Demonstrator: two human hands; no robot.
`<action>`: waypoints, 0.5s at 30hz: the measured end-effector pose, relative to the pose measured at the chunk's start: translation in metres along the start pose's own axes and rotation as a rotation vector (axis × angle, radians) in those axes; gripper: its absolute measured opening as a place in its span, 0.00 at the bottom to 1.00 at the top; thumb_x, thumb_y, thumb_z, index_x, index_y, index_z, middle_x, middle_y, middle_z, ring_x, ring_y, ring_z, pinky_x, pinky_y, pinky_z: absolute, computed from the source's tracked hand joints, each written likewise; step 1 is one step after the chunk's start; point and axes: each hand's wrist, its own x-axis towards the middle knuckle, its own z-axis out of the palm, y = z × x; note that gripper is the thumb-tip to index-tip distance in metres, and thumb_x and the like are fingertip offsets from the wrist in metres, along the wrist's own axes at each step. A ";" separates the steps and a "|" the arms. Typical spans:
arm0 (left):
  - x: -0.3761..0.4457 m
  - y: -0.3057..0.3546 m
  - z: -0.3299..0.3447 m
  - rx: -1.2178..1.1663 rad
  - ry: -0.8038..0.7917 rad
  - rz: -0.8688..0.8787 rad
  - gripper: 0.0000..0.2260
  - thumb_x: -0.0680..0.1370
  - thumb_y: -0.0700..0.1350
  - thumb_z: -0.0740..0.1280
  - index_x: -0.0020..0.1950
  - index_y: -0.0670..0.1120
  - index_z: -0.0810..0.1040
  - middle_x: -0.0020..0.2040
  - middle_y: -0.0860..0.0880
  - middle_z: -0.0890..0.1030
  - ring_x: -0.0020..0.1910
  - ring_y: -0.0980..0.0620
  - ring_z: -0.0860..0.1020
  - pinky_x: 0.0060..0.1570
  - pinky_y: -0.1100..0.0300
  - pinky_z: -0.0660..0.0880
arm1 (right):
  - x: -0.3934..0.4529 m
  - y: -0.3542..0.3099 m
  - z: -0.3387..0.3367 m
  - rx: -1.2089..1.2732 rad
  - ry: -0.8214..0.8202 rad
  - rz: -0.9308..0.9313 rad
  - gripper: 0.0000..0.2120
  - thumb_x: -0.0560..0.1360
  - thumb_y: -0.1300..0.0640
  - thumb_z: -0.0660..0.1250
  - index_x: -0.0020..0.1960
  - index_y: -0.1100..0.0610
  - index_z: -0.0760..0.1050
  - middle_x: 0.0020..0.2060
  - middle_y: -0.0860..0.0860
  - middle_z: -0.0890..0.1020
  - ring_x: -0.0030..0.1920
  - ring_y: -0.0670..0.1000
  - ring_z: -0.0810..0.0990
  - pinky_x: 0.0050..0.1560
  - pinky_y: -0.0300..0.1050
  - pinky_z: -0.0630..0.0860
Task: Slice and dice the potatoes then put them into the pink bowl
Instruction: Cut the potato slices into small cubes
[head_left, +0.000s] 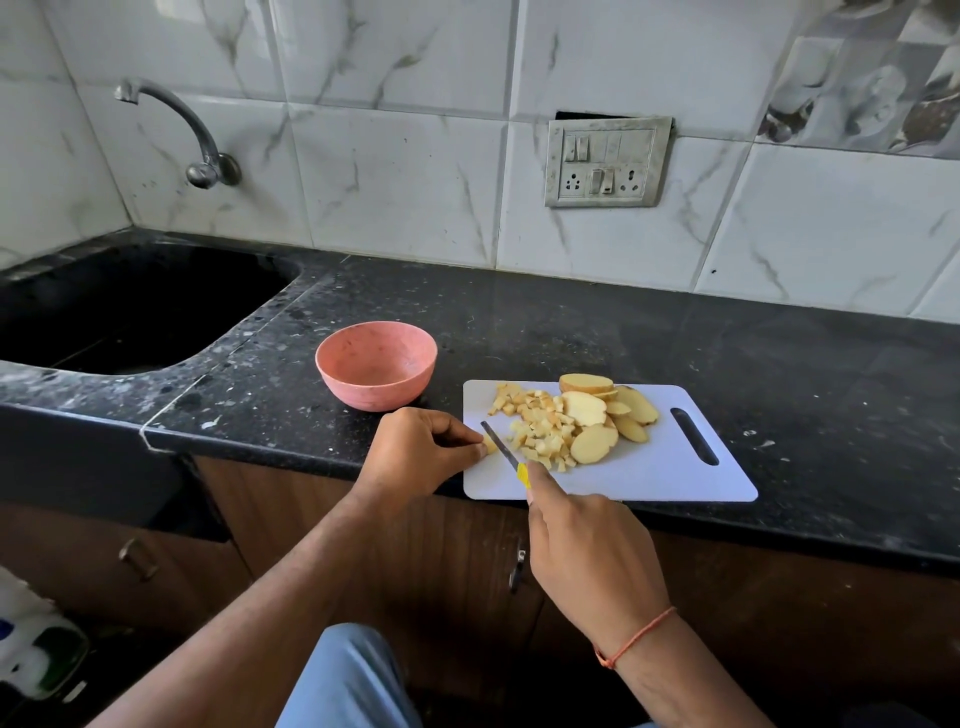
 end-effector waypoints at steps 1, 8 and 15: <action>0.000 0.000 0.000 -0.005 -0.002 0.003 0.05 0.73 0.48 0.82 0.48 0.53 0.91 0.44 0.63 0.87 0.45 0.62 0.85 0.48 0.56 0.85 | 0.001 0.001 0.001 -0.018 -0.007 -0.004 0.23 0.85 0.50 0.59 0.79 0.50 0.67 0.29 0.46 0.72 0.27 0.48 0.69 0.26 0.40 0.56; 0.001 0.001 -0.001 0.000 -0.019 0.025 0.05 0.74 0.46 0.82 0.48 0.52 0.91 0.45 0.62 0.88 0.45 0.63 0.85 0.47 0.62 0.84 | 0.021 -0.002 0.008 0.011 -0.053 -0.025 0.24 0.86 0.53 0.55 0.81 0.51 0.61 0.41 0.51 0.81 0.38 0.51 0.78 0.32 0.45 0.68; 0.000 -0.002 0.001 0.020 0.015 0.053 0.05 0.74 0.47 0.82 0.48 0.52 0.91 0.43 0.63 0.87 0.44 0.63 0.85 0.44 0.62 0.83 | 0.027 -0.005 0.011 -0.020 -0.087 -0.012 0.21 0.86 0.53 0.56 0.78 0.51 0.62 0.41 0.52 0.80 0.37 0.52 0.74 0.33 0.45 0.66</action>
